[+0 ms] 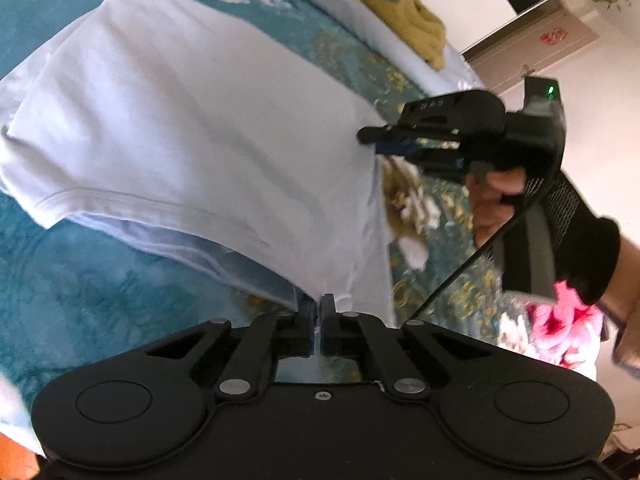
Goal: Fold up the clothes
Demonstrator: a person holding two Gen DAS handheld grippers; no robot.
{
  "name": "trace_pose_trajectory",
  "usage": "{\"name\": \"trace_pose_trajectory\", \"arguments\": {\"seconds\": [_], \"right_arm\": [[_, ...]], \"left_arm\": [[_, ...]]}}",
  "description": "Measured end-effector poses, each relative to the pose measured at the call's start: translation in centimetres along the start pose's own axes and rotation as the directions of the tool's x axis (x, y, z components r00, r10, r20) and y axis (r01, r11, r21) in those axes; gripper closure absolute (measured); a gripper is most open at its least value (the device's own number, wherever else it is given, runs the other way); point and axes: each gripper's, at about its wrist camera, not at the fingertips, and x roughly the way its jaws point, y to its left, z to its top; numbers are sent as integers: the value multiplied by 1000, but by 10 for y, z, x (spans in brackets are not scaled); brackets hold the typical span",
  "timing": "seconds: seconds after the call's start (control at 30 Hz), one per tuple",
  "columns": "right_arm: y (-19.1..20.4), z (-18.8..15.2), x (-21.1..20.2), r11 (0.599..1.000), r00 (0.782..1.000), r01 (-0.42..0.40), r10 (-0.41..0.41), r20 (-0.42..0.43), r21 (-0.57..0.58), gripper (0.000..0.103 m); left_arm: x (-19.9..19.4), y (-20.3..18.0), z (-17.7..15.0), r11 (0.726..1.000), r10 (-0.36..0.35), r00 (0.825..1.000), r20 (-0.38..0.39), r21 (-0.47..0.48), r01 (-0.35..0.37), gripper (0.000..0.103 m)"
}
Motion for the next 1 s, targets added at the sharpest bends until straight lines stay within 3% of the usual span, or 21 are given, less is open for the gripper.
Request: {"name": "trace_pose_trajectory", "arguments": {"seconds": [0.27,0.47,0.53,0.6,0.63,0.73,0.87,1.0], "right_arm": [[1,0,4,999,999,36,-36,-12,-26,94],[5,0,-5,999,999,18,-19,-26,-28,85],[12,-3,-16,998,1000,14,-15,-8,-53,82],[26,-11,-31,993,999,15,-11,32,-116,79],[34,-16,-38,989,999,9,-2,46,-150,77],[59,-34,-52,969,997,-56,66,34,-240,74],[95,-65,-51,926,984,-178,168,-57,-332,74],[126,-96,-37,882,967,-251,212,-140,-398,74]], "left_arm": [[6,2,1,999,38,999,-28,38,-37,103],[-19,-9,13,995,26,1000,-18,96,-24,100],[-28,-13,18,993,21,1000,-11,115,-20,80],[-45,-13,22,992,28,999,17,122,-30,69],[-52,-12,25,992,33,999,30,124,-36,69],[-58,8,41,989,77,995,58,123,-83,59],[-66,34,62,982,135,986,94,119,-146,57],[-73,60,84,972,193,973,130,113,-207,57]]}}
